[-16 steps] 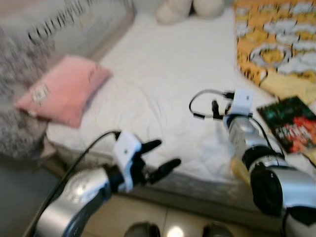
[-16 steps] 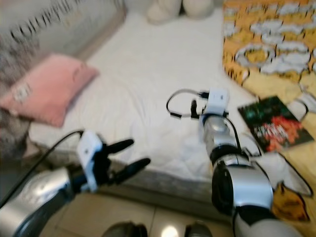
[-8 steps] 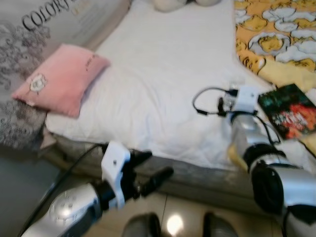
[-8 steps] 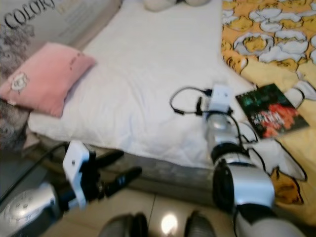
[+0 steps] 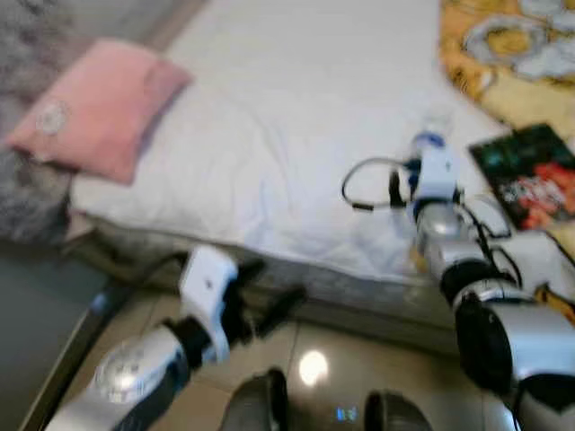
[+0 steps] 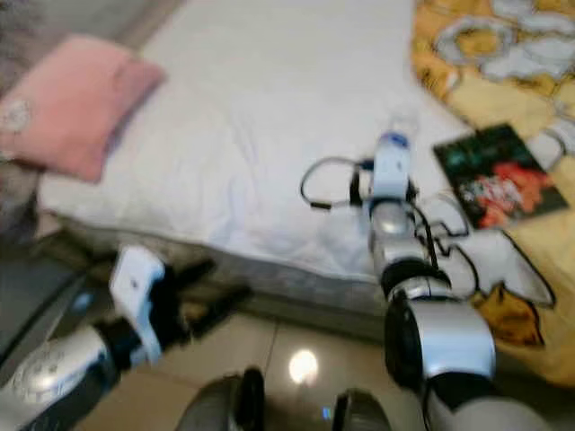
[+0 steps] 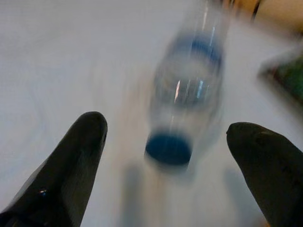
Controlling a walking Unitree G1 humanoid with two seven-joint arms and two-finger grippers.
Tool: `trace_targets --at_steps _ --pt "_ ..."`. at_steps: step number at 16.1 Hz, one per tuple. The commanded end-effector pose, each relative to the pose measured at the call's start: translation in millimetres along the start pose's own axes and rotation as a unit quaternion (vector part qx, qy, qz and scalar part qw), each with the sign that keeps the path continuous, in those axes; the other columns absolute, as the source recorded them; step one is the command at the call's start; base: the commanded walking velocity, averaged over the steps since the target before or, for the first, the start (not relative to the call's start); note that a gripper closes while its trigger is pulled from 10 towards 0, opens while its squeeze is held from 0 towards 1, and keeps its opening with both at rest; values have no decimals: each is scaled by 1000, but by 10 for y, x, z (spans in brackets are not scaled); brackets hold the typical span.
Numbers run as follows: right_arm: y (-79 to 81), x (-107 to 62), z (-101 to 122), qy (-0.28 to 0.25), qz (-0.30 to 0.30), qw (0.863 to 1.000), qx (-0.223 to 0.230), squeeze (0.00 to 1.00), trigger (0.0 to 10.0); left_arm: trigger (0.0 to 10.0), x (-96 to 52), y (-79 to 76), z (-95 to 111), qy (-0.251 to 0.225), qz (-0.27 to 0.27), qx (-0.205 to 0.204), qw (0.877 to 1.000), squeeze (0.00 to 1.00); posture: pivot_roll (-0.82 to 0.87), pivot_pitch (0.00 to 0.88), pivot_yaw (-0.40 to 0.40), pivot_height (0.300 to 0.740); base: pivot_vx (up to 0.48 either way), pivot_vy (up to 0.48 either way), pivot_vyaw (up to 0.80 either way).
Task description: Clean up the room
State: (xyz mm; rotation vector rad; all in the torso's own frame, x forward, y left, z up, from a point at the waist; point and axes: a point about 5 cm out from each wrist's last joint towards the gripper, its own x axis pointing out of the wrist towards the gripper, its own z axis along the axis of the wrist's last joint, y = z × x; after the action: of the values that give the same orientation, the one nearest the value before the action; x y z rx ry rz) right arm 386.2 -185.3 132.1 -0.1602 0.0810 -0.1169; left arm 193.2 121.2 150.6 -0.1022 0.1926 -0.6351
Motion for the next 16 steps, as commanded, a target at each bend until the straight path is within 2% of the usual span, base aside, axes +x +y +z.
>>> trace_targets --at_steps 1,2,4,6,8,9,10,12,14,16 --pt "66 -62 -9 -41 23 999 -13 0 10000 10000 -11 88 -52 -3 54 3 999 0 23 116 124 740 0 0 0" --pt "-7 -160 -25 -78 20 997 -18 0 10000 10000 34 56 -67 -14 63 2 998 0 -6 93 114 740 0 0 0" --pt "-89 -407 -100 -102 11 995 -17 0 10000 10000 178 37 -85 -32 65 -10 997 0 -71 39 97 740 0 0 0" --pt "-76 -713 -162 -117 7 993 -16 0 10000 10000 339 72 -93 -49 77 2 996 0 -118 0 80 740 0 0 0" --pt "-41 -935 -158 -131 20 991 -21 0 10000 10000 374 161 -104 -62 115 -4 991 0 -136 0 73 740 0 0 0" --pt "-38 -1070 -169 -131 38 990 -40 0 10000 10000 361 293 -157 -68 165 -27 984 0 -148 0 67 740 0 0 0" --pt "-75 -1128 -179 -124 54 989 -63 0 10000 10000 346 417 -281 -62 203 -46 976 0 -163 0 54 740 0 0 0" --pt "-84 -1065 -238 -98 67 991 -66 0 10000 10000 372 493 -403 -55 223 -52 972 0 -181 0 44 740 0 0 0" --pt "-10 -917 -286 -63 91 992 -56 0 10000 10000 551 500 -530 -40 218 -42 974 0 -190 0 34 740 0 0 0" --pt "-32 -858 -252 -57 90 992 -61 0 10000 10000 646 502 -496 -59 204 -46 976 0 -200 0 37 740 0 -193 347"
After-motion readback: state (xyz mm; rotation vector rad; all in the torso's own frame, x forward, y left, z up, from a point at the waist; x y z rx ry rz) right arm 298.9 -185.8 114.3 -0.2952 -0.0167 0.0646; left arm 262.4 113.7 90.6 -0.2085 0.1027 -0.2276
